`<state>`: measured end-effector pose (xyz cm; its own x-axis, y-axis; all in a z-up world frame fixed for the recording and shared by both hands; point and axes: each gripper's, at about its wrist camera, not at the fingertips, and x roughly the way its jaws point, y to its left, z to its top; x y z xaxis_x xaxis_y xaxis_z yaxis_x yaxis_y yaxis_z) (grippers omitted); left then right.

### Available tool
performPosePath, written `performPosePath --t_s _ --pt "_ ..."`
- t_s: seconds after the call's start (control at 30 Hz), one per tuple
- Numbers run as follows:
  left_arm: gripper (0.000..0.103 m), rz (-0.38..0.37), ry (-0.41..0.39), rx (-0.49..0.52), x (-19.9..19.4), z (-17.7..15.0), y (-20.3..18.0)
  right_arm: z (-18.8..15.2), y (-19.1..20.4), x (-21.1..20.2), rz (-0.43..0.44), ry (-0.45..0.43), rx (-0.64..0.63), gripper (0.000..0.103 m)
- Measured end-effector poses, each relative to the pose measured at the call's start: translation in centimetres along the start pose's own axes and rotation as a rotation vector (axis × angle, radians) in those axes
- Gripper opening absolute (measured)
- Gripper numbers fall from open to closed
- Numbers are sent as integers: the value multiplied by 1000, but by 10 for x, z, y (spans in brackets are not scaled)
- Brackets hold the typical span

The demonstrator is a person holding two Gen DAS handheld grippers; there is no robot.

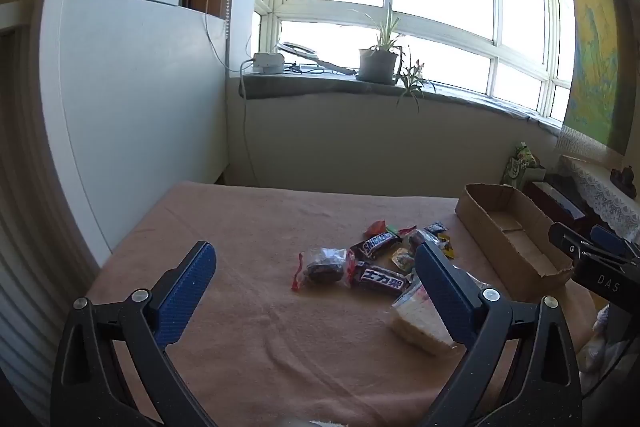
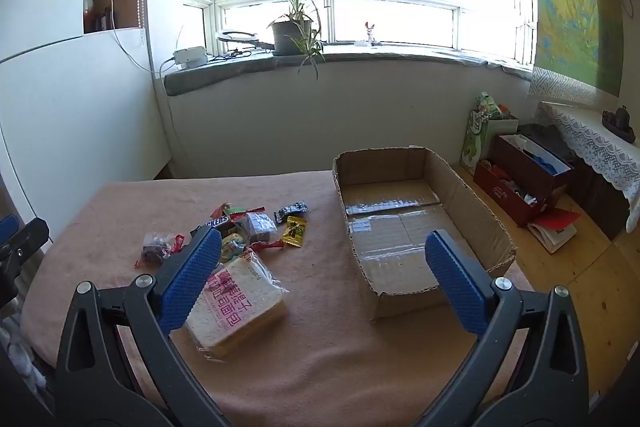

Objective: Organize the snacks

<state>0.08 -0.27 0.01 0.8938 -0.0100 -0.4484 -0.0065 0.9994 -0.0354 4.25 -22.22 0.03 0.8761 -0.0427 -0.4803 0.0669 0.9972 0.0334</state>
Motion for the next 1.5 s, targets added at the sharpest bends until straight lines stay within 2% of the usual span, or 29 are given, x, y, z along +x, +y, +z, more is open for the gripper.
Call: performPosePath --t_s 0.13,0.43,1.5 --pt "100 -7 5 -54 1 -1 5 2 1 -4 1 -11 15 103" --pt "100 0 4 -60 0 -4 6 5 -3 -4 -22 -19 16 103" --pt "100 -27 -5 -64 -6 -5 5 7 4 -5 -4 -12 0 103"
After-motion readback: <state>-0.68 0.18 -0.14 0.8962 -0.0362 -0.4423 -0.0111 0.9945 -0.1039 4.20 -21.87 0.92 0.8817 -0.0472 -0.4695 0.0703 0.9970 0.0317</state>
